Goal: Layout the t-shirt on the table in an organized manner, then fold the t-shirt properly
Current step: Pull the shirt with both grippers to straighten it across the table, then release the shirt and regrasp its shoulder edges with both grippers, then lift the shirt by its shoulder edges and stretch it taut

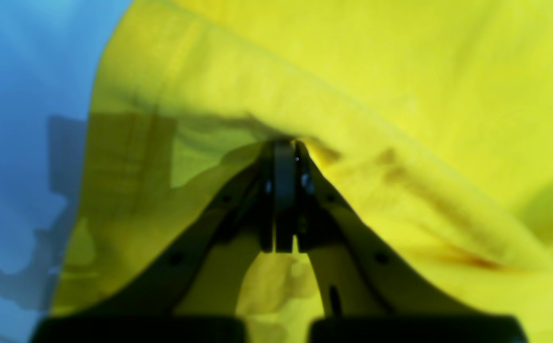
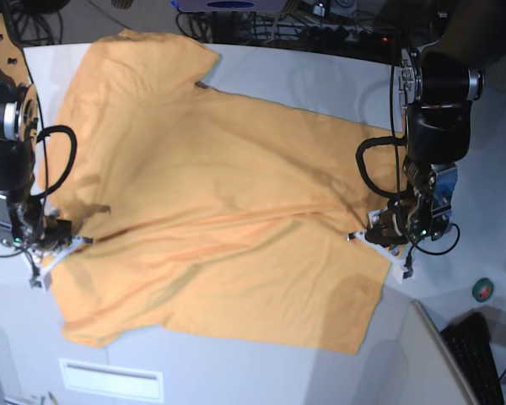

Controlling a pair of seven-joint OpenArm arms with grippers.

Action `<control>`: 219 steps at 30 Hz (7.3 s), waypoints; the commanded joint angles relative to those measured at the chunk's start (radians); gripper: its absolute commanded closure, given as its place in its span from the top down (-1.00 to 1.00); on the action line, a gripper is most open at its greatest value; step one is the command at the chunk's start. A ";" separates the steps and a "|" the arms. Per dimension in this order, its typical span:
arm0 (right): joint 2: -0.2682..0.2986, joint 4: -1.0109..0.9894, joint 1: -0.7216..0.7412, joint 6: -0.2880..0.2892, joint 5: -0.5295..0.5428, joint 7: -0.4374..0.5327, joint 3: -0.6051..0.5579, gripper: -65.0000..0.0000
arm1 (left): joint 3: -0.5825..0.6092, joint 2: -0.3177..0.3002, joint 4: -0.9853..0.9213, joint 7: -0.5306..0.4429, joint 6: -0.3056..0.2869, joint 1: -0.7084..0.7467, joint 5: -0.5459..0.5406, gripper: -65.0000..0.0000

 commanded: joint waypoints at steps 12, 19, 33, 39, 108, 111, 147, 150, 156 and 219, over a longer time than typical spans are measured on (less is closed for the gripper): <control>0.034 0.423 -0.184 0.008 0.015 -0.075 0.208 -1.00 | -0.102 -0.002 0.392 0.039 -0.005 0.140 -0.015 -1.00; -0.115 1.013 -0.509 0.008 0.013 -0.285 0.412 -1.00 | -0.339 0.016 0.783 0.167 -0.080 0.433 -0.015 -1.00; -0.203 1.162 -0.847 0.008 0.008 -0.518 0.274 -1.00 | -0.276 0.016 0.762 0.164 -0.177 0.551 -0.003 -1.00; -0.158 0.941 -0.729 0.007 0.008 -0.463 0.273 -1.00 | -0.182 0.015 0.571 0.157 -0.103 0.447 -0.003 -1.00; -0.310 0.990 -0.825 0.406 0.015 -0.332 0.813 0.46 | -0.449 0.042 0.333 0.116 -0.282 0.435 -0.340 -0.24; -0.307 0.975 -0.822 0.406 0.015 -0.331 0.813 0.46 | -0.449 0.042 0.335 0.118 -0.282 0.438 -0.340 -0.40; -0.298 0.861 -0.819 0.406 0.015 -0.338 0.699 -0.41 | -0.448 0.010 0.337 0.119 -0.282 0.439 -0.334 -1.00; -0.298 0.861 -0.819 0.406 0.015 -0.338 0.699 -1.00 | -0.445 0.010 0.338 0.119 -0.282 0.444 -0.334 -1.00; -0.298 0.941 -0.844 0.406 0.015 -0.342 0.699 -1.00 | -0.440 0.016 0.522 0.119 -0.281 0.542 -0.333 -1.00; -0.345 1.368 -0.957 0.406 0.010 -0.484 0.693 -1.00 | -0.564 0.118 1.162 0.338 -0.279 0.989 -0.334 -1.00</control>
